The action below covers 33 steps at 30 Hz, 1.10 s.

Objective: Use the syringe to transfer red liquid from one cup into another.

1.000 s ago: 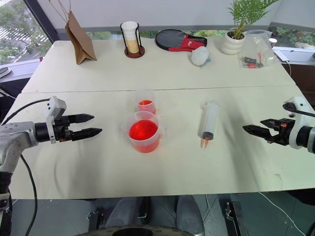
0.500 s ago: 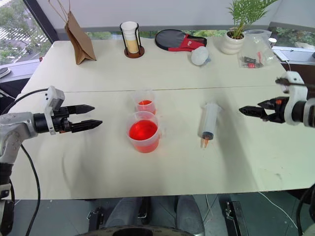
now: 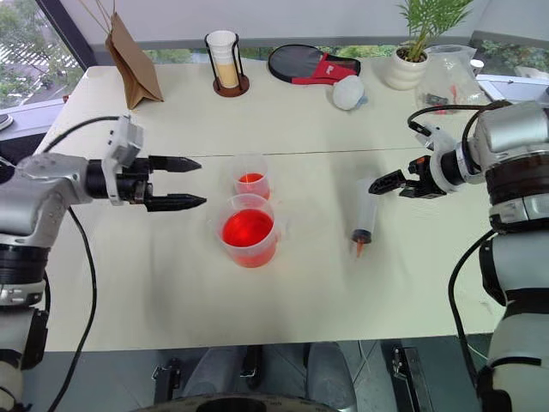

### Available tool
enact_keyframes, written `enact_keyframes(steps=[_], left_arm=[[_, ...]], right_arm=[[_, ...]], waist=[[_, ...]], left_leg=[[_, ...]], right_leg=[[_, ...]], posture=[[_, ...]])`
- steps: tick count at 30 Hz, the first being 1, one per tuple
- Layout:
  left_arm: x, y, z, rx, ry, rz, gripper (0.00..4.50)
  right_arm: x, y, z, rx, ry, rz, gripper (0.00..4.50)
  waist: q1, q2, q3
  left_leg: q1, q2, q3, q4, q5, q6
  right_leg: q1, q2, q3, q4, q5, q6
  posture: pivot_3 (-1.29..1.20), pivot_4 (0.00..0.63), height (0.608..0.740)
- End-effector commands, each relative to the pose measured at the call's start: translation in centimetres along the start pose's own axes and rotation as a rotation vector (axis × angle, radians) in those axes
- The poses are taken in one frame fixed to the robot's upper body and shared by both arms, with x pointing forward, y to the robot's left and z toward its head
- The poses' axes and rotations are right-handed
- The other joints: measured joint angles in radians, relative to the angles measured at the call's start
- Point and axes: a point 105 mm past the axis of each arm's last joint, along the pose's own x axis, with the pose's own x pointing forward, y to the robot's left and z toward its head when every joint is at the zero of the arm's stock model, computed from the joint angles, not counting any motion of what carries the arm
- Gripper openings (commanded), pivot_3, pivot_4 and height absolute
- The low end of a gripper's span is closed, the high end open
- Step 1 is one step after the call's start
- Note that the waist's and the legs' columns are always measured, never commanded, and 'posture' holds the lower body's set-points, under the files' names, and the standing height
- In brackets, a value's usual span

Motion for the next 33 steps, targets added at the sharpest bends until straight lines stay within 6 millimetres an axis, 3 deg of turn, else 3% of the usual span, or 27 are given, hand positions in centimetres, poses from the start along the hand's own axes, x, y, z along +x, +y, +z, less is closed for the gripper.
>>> enact_keyframes(steps=[1,9,12,16,17,20,22,24,25,27,30,33], left_arm=[[0.1,-1.0,1.2,0.044,-0.043,0.007,4.44],[0.4,-1.4,0.5,0.019,-0.074,0.061,4.44],[0.6,-1.3,0.4,0.016,-0.087,0.079,4.50],[0.6,-1.3,0.1,0.009,-0.096,0.099,4.50],[0.6,-1.3,0.0,0.005,-0.097,0.106,4.50],[0.4,-1.2,-0.1,-0.004,-0.102,0.120,4.50],[-0.1,-0.8,-0.2,-0.011,-0.103,0.134,4.50],[-0.6,-0.3,-0.1,-0.017,-0.105,0.151,4.50],[-0.9,0.2,0.1,-0.017,-0.106,0.158,4.50],[-1.4,1.2,0.8,-0.014,-0.112,0.166,4.50],[-1.9,2.7,1.9,0.001,-0.121,0.165,4.50],[-2.0,3.9,3.1,0.031,-0.108,0.148,4.50]], right_arm=[[0.3,0.5,0.6,-0.015,0.014,-0.001,4.50],[3.8,2.0,1.0,-0.074,0.087,-0.055,4.50],[4.9,1.6,0.9,-0.123,0.107,-0.115,3.64],[5.9,1.1,0.3,-0.126,0.138,-0.155,1.64],[6.0,1.4,0.2,-0.115,0.143,-0.141,1.41],[5.5,2.4,0.6,-0.080,0.128,-0.091,1.40],[3.7,4.0,2.6,-0.085,0.038,-0.013,1.40],[0.7,6.7,5.5,-0.125,-0.117,0.136,1.40],[-1.6,8.6,7.5,-0.239,-0.259,0.236,1.40],[-6.2,12.1,9.5,-0.471,-0.498,0.398,1.40],[-9.6,15.6,9.2,-0.738,-0.755,0.539,1.40],[-11.1,18.1,7.9,-0.765,-0.926,0.699,1.40]], waist=[[0.000,0.000,0.000],[0.001,0.000,0.000],[0.001,-0.001,0.000],[-0.001,-0.002,-0.001],[-0.002,-0.003,-0.001],[0.000,-0.003,-0.002],[0.000,-0.003,-0.001],[-0.001,0.000,0.000],[-0.001,0.001,0.001],[0.000,0.001,0.001],[0.003,-0.001,0.000],[0.001,-0.006,-0.003]], left_leg=[[0.000,0.000,0.000,0.000,0.000,0.000],[0.000,0.000,0.000,0.011,-0.003,0.005],[0.000,0.000,-0.001,0.012,-0.001,0.002],[0.001,0.000,-0.001,0.012,0.000,0.001],[0.003,0.000,-0.001,0.012,0.000,0.001],[0.005,0.000,-0.001,0.011,0.000,0.001],[0.005,0.000,-0.001,0.011,-0.001,0.002],[0.004,0.000,-0.001,0.011,-0.001,0.001],[0.004,0.000,-0.001,0.011,0.000,0.001],[0.003,0.000,-0.001,0.010,0.000,0.001],[0.002,0.002,-0.002,0.009,-0.001,0.001],[0.003,0.003,-0.003,0.010,-0.002,0.003]], right_leg=[[0.000,0.000,0.000,0.000,0.000,0.000],[0.003,0.001,0.000,0.005,0.000,0.000],[0.003,0.002,0.000,0.006,0.000,0.000],[0.004,0.002,0.000,0.005,0.000,0.000],[0.005,0.002,0.000,0.005,0.000,0.000],[0.008,0.001,0.000,0.005,0.000,0.000],[0.007,0.001,0.000,0.005,0.000,0.000],[0.006,0.001,0.000,0.005,0.000,0.000],[0.005,0.001,0.000,0.005,0.000,0.000],[0.003,0.002,-0.001,0.006,0.000,0.000],[0.003,0.006,-0.002,0.006,0.000,0.000],[0.006,0.008,-0.002,0.006,0.000,0.001]], posture=[[0.00,0.150,0.740],[0.00,0.150,0.740],[0.00,0.150,0.740],[0.00,0.150,0.740],[0.00,0.150,0.740],[0.00,0.150,0.740],[0.00,0.150,0.740],[0.00,0.150,0.740],[0.00,0.150,0.740],[0.00,0.150,0.740],[0.00,0.150,0.740],[0.00,0.150,0.740]])
